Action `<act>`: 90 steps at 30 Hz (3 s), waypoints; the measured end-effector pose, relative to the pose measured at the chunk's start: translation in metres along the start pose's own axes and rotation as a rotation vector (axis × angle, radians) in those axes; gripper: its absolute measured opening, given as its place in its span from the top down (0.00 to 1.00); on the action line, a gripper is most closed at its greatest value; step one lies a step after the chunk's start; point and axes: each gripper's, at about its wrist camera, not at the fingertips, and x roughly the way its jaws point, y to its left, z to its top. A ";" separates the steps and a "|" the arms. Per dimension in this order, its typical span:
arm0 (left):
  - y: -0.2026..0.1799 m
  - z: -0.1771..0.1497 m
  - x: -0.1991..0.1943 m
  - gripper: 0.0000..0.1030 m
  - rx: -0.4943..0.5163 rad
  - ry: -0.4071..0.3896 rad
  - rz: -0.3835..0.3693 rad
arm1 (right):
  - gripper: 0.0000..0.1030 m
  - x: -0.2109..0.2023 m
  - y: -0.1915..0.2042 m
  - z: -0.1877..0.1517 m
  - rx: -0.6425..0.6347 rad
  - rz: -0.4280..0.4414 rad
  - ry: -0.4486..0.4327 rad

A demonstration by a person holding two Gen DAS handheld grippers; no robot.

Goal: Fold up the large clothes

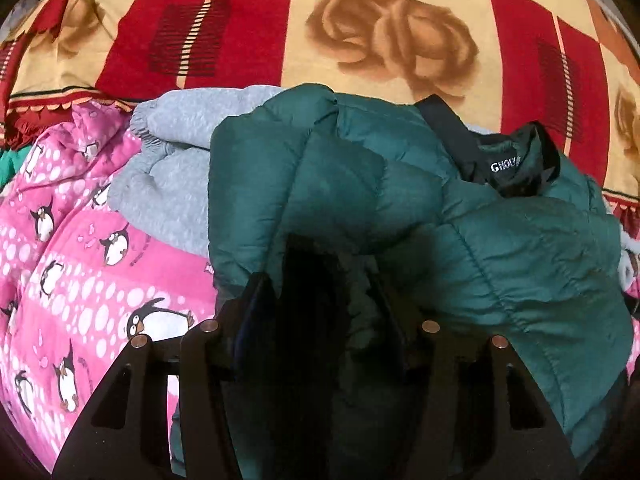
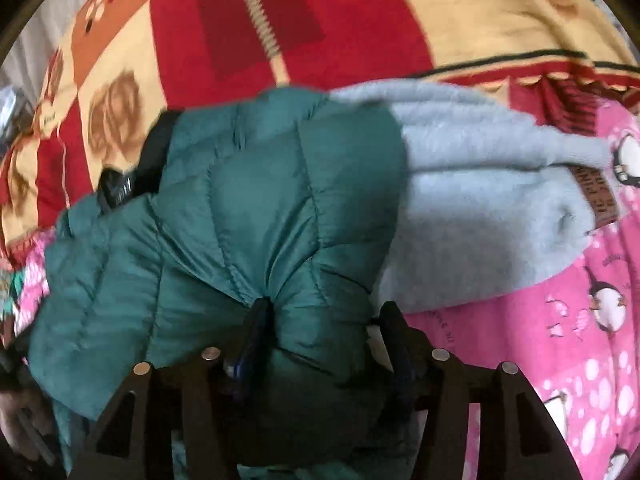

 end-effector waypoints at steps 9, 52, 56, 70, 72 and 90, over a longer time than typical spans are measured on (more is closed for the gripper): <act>0.002 0.004 -0.002 0.47 -0.035 0.006 -0.030 | 0.52 -0.004 0.052 0.039 -0.121 0.101 -0.217; -0.010 -0.008 0.000 0.16 0.025 -0.016 -0.133 | 0.21 0.010 0.111 -0.044 -0.301 0.062 0.004; -0.008 -0.002 0.006 0.16 0.029 -0.037 -0.125 | 0.21 0.010 0.115 -0.045 -0.290 0.061 0.001; 0.009 0.019 -0.027 0.16 -0.058 -0.122 -0.147 | 0.25 -0.031 0.116 -0.036 -0.214 0.077 -0.110; 0.018 0.023 -0.052 0.16 -0.078 -0.166 -0.170 | 0.25 -0.059 0.110 -0.039 -0.185 0.091 -0.143; 0.029 -0.148 -0.118 0.16 0.140 -0.023 -0.106 | 0.14 -0.104 0.073 -0.212 -0.380 0.039 -0.007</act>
